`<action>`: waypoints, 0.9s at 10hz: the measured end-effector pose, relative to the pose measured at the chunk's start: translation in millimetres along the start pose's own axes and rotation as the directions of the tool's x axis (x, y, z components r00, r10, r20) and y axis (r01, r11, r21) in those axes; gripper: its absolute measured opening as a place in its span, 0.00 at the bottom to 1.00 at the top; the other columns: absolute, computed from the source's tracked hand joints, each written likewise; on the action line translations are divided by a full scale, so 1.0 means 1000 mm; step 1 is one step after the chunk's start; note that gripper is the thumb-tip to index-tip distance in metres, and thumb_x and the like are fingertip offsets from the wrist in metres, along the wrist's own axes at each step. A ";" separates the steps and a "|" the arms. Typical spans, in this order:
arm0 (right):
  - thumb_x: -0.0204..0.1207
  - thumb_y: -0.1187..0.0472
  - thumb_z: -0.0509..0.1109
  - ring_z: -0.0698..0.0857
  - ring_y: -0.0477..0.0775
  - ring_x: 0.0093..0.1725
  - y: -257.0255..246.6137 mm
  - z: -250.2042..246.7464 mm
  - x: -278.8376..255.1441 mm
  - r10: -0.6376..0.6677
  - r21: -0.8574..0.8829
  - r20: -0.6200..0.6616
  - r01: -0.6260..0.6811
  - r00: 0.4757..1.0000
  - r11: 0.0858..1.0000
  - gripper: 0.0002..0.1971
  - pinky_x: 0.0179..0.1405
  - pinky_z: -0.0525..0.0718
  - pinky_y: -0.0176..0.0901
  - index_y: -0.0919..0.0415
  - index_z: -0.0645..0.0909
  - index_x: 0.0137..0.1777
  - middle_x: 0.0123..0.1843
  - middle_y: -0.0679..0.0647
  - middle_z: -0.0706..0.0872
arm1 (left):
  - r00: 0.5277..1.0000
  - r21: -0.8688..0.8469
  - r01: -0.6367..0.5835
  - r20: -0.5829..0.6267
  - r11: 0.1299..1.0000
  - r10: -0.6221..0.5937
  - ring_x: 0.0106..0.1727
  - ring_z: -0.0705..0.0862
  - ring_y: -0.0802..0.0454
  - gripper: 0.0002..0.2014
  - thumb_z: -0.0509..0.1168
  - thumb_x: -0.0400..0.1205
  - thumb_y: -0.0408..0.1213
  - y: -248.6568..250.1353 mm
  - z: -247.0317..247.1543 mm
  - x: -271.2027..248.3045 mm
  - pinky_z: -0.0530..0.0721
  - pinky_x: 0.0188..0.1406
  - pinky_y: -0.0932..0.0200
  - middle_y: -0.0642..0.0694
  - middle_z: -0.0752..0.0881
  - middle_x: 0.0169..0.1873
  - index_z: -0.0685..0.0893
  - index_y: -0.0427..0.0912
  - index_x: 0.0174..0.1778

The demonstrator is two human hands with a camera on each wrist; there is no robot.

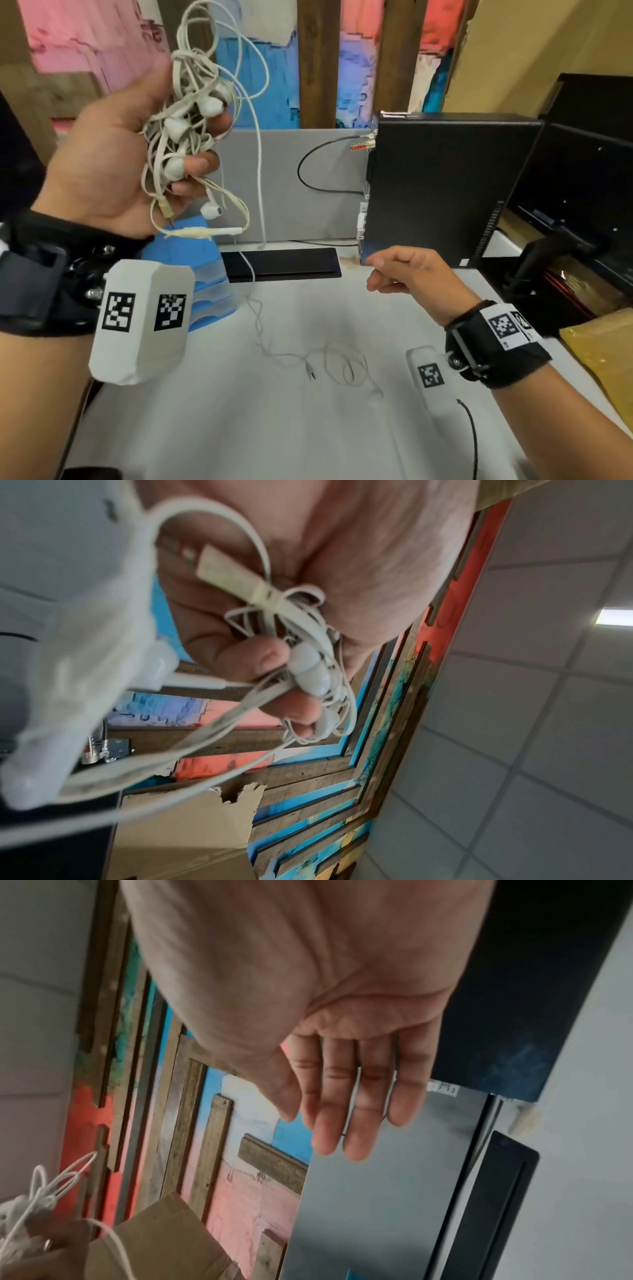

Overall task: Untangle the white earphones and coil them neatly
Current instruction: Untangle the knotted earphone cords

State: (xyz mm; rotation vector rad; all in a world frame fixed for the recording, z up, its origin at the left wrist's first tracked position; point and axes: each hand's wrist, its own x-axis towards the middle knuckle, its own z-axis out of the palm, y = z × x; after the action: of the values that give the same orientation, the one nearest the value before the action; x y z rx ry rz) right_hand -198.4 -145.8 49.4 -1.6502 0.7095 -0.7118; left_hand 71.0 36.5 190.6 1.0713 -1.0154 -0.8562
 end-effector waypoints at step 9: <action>0.69 0.57 0.73 0.86 0.55 0.32 -0.042 0.032 -0.082 -0.240 0.131 -0.125 0.256 0.963 0.958 0.08 0.38 0.85 0.40 0.61 0.90 0.40 0.32 0.62 0.88 | 0.908 -0.388 0.419 0.167 0.821 -0.384 0.38 0.86 0.47 0.24 0.55 0.85 0.52 -0.120 0.088 -0.071 0.83 0.27 0.62 0.38 0.72 0.63 0.94 0.42 0.52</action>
State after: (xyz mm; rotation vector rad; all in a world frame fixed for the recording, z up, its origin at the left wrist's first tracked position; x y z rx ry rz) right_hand -222.6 -55.4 78.4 -1.5896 0.5162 -1.0161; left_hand -43.6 44.7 71.9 0.8936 -0.6286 -1.4051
